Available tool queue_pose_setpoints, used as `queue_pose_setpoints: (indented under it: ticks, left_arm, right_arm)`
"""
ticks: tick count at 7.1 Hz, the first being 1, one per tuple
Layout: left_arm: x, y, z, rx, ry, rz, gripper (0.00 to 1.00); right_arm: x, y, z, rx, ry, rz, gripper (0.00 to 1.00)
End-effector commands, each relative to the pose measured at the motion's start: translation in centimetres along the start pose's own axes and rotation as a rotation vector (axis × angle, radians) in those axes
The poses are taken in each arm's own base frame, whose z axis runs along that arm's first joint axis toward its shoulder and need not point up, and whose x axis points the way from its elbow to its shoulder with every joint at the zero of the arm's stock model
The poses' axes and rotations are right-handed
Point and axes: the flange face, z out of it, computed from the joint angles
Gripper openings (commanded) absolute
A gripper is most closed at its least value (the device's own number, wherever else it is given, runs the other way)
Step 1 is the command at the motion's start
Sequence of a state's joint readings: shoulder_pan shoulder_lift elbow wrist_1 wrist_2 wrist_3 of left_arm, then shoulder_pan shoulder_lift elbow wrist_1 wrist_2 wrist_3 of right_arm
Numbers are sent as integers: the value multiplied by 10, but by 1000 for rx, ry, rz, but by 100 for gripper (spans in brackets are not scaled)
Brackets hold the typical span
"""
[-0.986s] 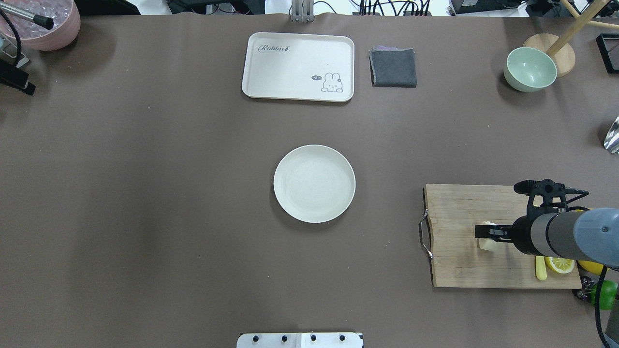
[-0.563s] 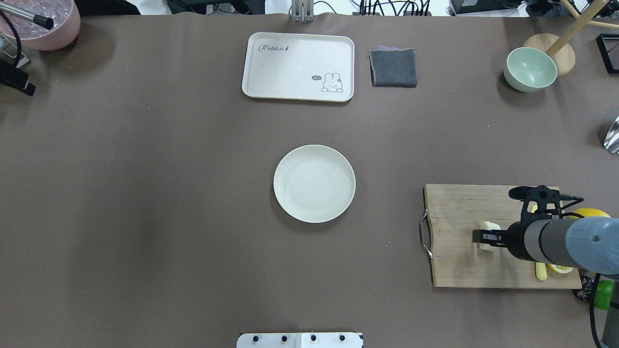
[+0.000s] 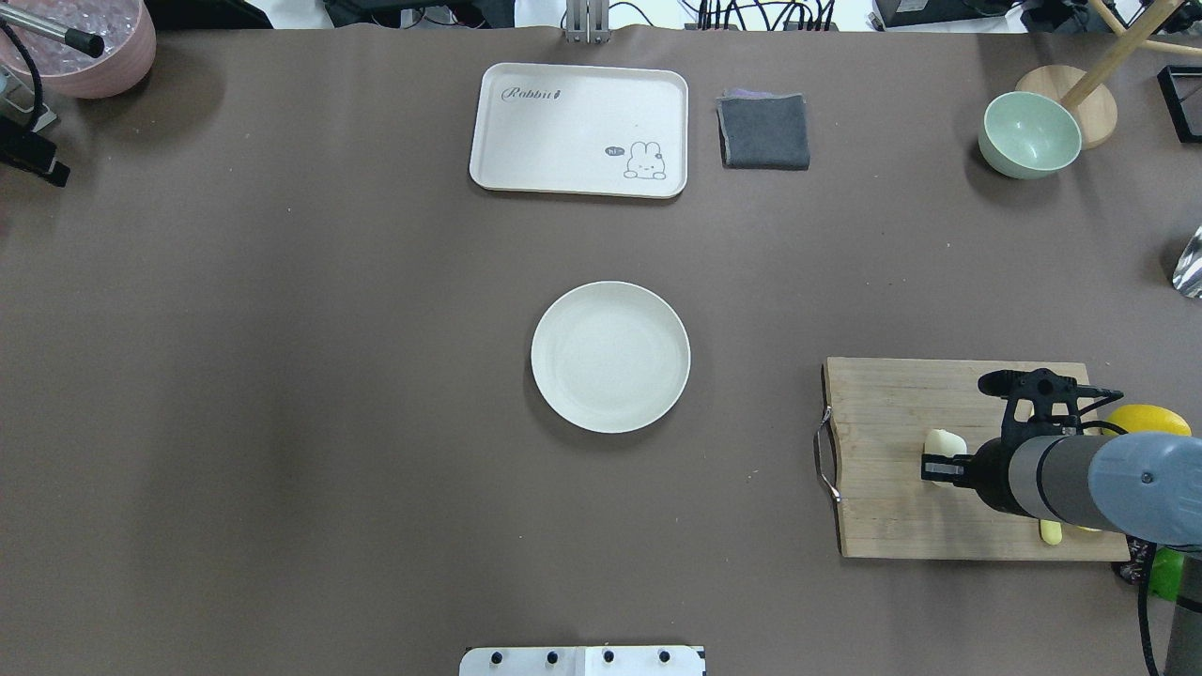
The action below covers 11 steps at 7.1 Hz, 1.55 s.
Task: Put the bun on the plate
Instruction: 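Carry the bun with the right gripper over the white plate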
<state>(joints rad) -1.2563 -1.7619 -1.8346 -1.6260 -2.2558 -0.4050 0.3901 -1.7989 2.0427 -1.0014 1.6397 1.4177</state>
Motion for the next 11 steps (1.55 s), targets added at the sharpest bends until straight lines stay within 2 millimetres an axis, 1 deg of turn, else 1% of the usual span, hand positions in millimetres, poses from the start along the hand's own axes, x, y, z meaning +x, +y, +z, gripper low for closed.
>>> queue_pose_setpoints:
  ticks: [1,2,3,4,5,6,7,8,9,10,11]
  left_arm:
    - [-10,1,10,-23,-3,-21,99]
    - [-42,11,16,-42,-24,-70,99]
    - [-71,14,3,-23,-38,-117,99]
    - [-87,21,7,-38,-49,-147,99]
    - [-100,31,19,-61,-58,-168,99]
    - [-103,32,21,-66,-61,-173,99]
    - [-105,32,23,-71,-63,-177,99]
    - [-107,33,25,-74,-64,-180,99]
    - [-110,36,27,-80,-64,-186,99]
    - [-110,36,28,-81,-65,-187,99]
    - [-110,36,29,-83,-65,-187,99]
  right_arm:
    - [-48,-12,-4,11,-64,1,20]
    - [-102,-26,-8,23,-70,8,20]
    - [-163,-37,-11,28,-55,9,21]
    - [-223,-46,-11,29,-63,10,22]
    - [-274,-54,1,33,-79,11,22]
    - [-307,-63,13,52,-79,11,22]
    - [-343,-69,22,52,-78,11,27]
    - [-382,-76,22,53,-88,11,39]
    - [-393,-78,23,55,-89,3,82]
    - [-393,-79,22,57,-89,1,99]
    - [-393,-78,22,56,-91,0,99]
